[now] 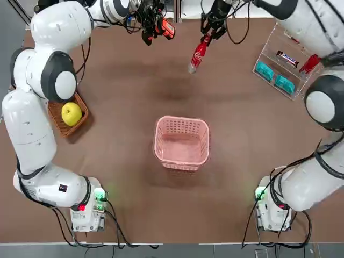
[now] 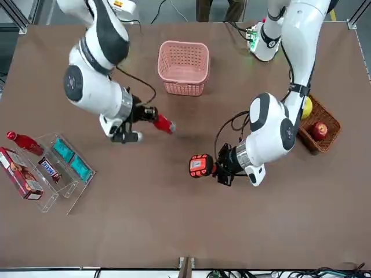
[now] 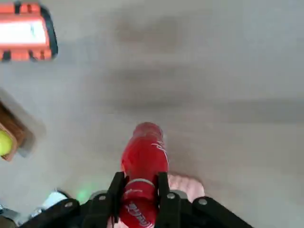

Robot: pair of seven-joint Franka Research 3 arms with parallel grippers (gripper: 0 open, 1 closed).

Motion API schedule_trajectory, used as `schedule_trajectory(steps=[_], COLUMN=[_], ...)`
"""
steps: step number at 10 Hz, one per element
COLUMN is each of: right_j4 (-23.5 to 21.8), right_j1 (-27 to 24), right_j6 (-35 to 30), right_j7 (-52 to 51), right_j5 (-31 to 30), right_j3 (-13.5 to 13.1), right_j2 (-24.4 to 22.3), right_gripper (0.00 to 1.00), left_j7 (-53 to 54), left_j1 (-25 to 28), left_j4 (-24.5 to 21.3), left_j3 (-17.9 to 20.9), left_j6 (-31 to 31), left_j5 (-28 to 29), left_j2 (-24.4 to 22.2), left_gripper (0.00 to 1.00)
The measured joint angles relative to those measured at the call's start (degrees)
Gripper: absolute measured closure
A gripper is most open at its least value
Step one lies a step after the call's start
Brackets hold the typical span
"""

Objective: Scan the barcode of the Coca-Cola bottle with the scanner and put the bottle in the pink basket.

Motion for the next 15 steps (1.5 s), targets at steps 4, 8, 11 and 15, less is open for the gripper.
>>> schedule_trajectory(steps=[4, 8, 11, 15], right_j4=[-0.5, -4.8, -12.9, -19.1], right_j1=[10.0, 28.9, 30.5, 31.2], right_j6=[-10.7, -5.2, 6.0, 15.9], right_j7=[12.1, 24.8, 24.8, 24.9], right_j5=[-3.0, -11.9, -12.5, -15.9], right_j3=[0.8, 1.5, 1.2, 1.1], right_j2=[-8.6, -8.1, -7.6, -4.7], right_gripper=[0.67, 0.67, 0.67, 0.67], left_j7=[-5.5, -4.9, -3.3, -3.6], left_j1=[3.4, 8.5, 9.7, 12.2], left_j4=[-2.5, -10.4, -18.0, -26.0], left_j3=[1.2, 1.2, 1.1, 1.1], left_j6=[-3.5, 0.0, 6.4, 14.8], left_j5=[15.5, 25.2, 26.0, 32.5], left_j2=[0.6, 0.2, -2.5, -3.4], left_gripper=[0.63, 0.63, 0.63, 0.63])
